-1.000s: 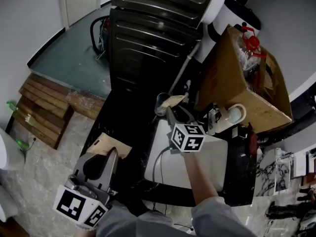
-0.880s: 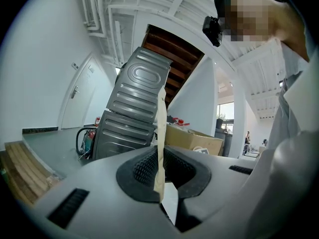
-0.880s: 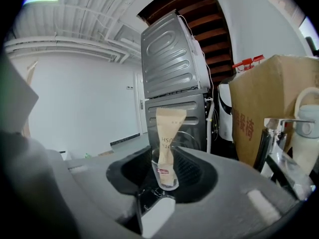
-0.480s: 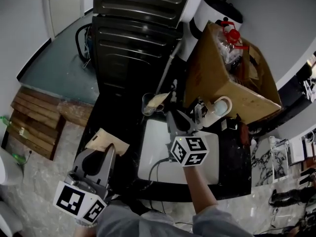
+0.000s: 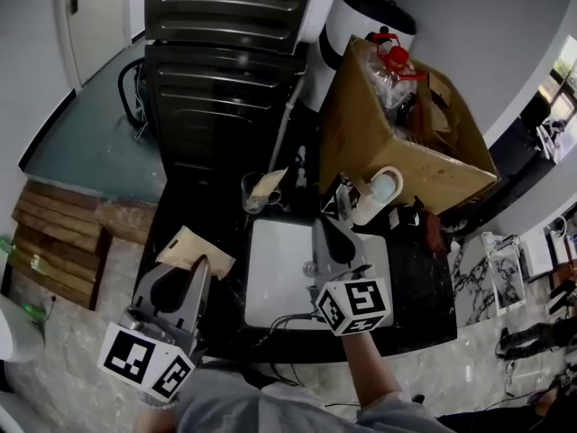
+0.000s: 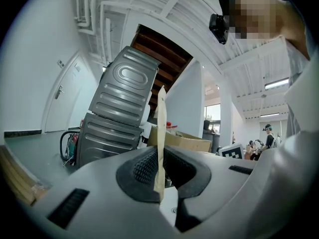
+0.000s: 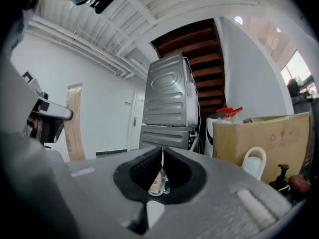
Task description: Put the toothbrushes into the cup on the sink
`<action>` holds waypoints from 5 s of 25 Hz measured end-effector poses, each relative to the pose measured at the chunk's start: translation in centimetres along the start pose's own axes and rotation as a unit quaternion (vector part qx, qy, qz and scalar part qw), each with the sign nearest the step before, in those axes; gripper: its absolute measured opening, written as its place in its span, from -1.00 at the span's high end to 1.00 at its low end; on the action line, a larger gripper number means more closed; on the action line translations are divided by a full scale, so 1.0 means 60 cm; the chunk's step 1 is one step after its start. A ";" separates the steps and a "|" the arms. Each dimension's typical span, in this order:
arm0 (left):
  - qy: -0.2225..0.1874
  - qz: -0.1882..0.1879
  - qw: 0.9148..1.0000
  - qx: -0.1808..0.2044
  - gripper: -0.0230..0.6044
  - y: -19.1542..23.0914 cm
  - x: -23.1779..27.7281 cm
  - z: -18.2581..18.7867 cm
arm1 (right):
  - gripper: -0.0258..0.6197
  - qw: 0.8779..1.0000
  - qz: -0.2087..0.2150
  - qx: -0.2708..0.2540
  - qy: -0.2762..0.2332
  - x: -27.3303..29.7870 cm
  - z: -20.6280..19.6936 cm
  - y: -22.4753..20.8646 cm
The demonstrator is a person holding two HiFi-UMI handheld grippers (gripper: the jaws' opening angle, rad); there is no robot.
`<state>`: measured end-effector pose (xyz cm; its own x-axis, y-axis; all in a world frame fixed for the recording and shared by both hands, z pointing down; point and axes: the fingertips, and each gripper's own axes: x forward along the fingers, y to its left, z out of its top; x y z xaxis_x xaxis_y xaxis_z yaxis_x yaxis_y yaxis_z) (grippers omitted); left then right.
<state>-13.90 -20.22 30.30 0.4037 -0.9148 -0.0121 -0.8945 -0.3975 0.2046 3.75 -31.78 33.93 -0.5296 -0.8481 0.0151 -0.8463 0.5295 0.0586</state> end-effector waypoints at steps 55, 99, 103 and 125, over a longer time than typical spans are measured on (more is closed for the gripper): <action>0.008 -0.029 0.998 0.063 0.84 0.049 0.159 -0.016 | 0.91 0.997 -0.075 0.005 0.002 -0.176 0.023 -0.017; 0.078 -0.012 0.995 0.062 0.84 0.157 0.430 -0.185 | 0.91 0.987 -0.150 0.034 0.047 -0.229 -0.033 -0.076; 0.095 -0.005 0.994 0.056 0.84 0.160 0.437 -0.212 | 0.91 0.986 -0.153 0.035 0.048 -0.231 -0.036 -0.075; 0.155 -0.019 0.986 0.059 0.61 0.169 0.436 -0.276 | 0.91 0.989 -0.136 0.040 0.048 -0.219 -0.033 -0.063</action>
<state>-9.22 -46.99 48.24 0.4598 -0.8409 0.2854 -0.8866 -0.4530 0.0938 14.00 -22.69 35.51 -0.2771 -0.9551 0.1046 -0.9606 0.2780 -0.0060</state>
